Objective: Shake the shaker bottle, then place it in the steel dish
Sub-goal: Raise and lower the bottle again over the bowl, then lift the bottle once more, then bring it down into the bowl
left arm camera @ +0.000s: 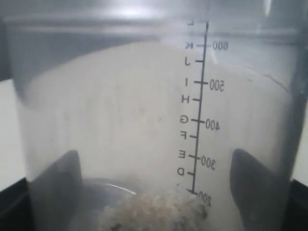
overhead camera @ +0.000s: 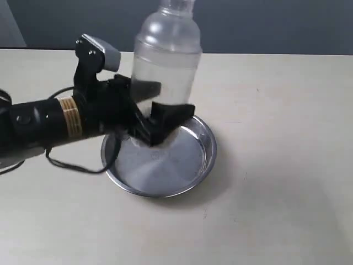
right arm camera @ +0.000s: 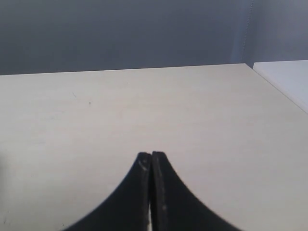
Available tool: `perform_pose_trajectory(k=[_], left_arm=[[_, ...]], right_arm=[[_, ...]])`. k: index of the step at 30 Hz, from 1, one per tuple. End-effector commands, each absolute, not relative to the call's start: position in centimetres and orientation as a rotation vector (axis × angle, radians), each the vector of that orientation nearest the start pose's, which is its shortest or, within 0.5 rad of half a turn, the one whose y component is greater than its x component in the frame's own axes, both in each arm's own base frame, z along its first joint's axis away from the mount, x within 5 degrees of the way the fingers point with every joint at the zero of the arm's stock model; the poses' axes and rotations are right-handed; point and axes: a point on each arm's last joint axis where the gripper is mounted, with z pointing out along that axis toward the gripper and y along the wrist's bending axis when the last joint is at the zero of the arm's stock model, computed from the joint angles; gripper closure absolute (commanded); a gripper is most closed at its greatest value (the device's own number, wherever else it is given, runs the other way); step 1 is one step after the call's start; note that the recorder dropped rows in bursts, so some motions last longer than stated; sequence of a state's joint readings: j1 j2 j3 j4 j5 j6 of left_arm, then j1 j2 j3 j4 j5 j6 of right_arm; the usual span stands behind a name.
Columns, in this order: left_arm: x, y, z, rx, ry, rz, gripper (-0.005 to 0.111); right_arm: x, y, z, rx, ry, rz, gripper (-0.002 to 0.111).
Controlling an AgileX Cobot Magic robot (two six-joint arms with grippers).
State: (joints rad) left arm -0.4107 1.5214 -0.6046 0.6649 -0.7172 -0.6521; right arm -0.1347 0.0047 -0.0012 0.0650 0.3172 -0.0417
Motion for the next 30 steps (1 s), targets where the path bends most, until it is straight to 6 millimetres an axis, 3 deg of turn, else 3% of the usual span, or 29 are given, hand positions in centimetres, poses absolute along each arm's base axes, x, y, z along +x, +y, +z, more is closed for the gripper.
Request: perform_pose_trajectory(k=[1, 3, 6, 8, 9, 11, 13, 14, 16, 17, 20, 21, 22, 23, 25, 26, 27, 28, 29, 30], left_arm=[[29.2, -12.8, 22.4, 0.413, 1.805, -0.69, 0.106], [28.2, -13.0, 23.2, 0.464, 1.802, -0.923, 0.106], [24.4, -14.1, 25.2, 0.626, 1.636, -1.153, 0.106], [23.2, -14.2, 25.7, 0.624, 1.606, -1.009, 0.106], [23.7, -14.2, 25.4, 0.591, 1.644, -0.841, 0.106], [26.2, -13.5, 24.6, 0.433, 1.708, -0.61, 0.106], [28.9, -12.4, 23.8, 0.384, 1.727, -0.568, 0.106], [29.2, -12.3, 24.0, 0.374, 1.716, -0.694, 0.106], [28.0, -12.0, 25.1, 0.543, 1.617, -0.97, 0.106], [25.6, -12.5, 25.6, 0.66, 1.461, -1.123, 0.106], [23.4, -13.1, 24.5, 0.618, 1.354, -0.957, 0.106], [24.1, -13.2, 23.3, 0.538, 1.437, -0.81, 0.106], [26.4, -13.1, 20.5, 0.366, 1.617, -0.661, 0.106], [27.2, -12.9, 19.9, 0.343, 1.637, -0.664, 0.106], [26.9, -13.1, 19.2, 0.392, 1.633, -0.889, 0.106], [24.7, -13.8, 19.1, 0.541, 1.624, -1.174, 0.106], [23.7, -14.1, 18.9, 0.584, 1.641, -1.211, 0.106], [22.3, -14.5, 18.9, 0.536, 1.611, -1.152, 0.106], [22.4, -14.6, 19.1, 0.508, 1.573, -1.07, 0.106], [24.6, -14.1, 19.1, 0.408, 1.633, -0.831, 0.106]], right_arm=[[5.4, -0.6, 18.6, 0.128, 1.783, -0.069, 0.109], [5.4, -0.6, 18.6, 0.128, 1.783, -0.069, 0.109], [5.4, -0.6, 18.6, 0.128, 1.783, -0.069, 0.109], [5.4, -0.6, 18.6, 0.128, 1.783, -0.069, 0.109], [5.4, -0.6, 18.6, 0.128, 1.783, -0.069, 0.109], [5.4, -0.6, 18.6, 0.128, 1.783, -0.069, 0.109], [5.4, -0.6, 18.6, 0.128, 1.783, -0.069, 0.109], [5.4, -0.6, 18.6, 0.128, 1.783, -0.069, 0.109], [5.4, -0.6, 18.6, 0.128, 1.783, -0.069, 0.109], [5.4, -0.6, 18.6, 0.128, 1.783, -0.069, 0.109], [5.4, -0.6, 18.6, 0.128, 1.783, -0.069, 0.109], [5.4, -0.6, 18.6, 0.128, 1.783, -0.069, 0.109], [5.4, -0.6, 18.6, 0.128, 1.783, -0.069, 0.109], [5.4, -0.6, 18.6, 0.128, 1.783, -0.069, 0.109], [5.4, -0.6, 18.6, 0.128, 1.783, -0.069, 0.109], [5.4, -0.6, 18.6, 0.128, 1.783, -0.069, 0.109], [5.4, -0.6, 18.6, 0.128, 1.783, -0.069, 0.109], [5.4, -0.6, 18.6, 0.128, 1.783, -0.069, 0.109], [5.4, -0.6, 18.6, 0.128, 1.783, -0.069, 0.109], [5.4, -0.6, 18.6, 0.128, 1.783, -0.069, 0.109]])
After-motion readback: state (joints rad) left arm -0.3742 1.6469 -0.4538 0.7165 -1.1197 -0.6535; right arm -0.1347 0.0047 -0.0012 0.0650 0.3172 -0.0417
